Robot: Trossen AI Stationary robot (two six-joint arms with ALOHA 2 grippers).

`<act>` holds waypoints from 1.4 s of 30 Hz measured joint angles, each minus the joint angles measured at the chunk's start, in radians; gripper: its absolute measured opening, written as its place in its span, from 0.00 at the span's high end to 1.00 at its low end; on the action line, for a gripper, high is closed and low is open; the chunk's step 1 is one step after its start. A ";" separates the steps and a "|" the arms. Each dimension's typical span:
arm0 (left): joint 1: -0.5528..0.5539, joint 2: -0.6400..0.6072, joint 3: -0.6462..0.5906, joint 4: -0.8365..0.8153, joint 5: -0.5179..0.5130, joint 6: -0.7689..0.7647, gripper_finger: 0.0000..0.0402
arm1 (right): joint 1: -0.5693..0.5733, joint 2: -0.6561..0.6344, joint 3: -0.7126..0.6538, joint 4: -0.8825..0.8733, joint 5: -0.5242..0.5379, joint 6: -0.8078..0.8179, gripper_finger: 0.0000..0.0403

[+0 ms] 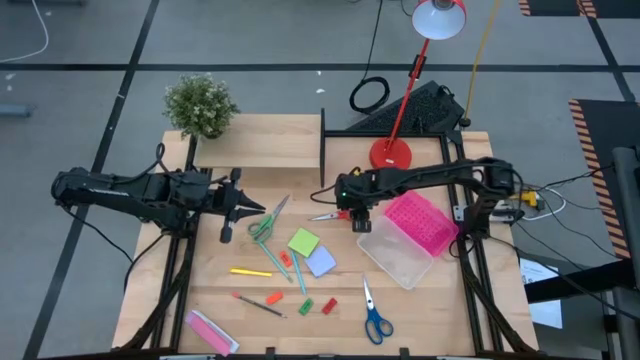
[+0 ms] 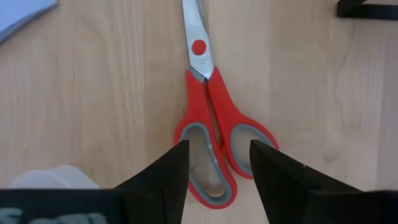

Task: Pack school essentials
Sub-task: Put the red scissors into the pink supply box

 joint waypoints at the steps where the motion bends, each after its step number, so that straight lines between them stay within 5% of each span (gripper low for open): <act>1: 0.000 0.000 0.000 0.001 0.000 0.000 0.91 | 0.000 0.003 0.000 -0.001 0.000 -0.005 0.59; 42: 0.000 0.000 0.000 0.015 0.002 0.045 0.91 | -0.033 0.069 -0.090 0.082 -0.001 -0.103 0.59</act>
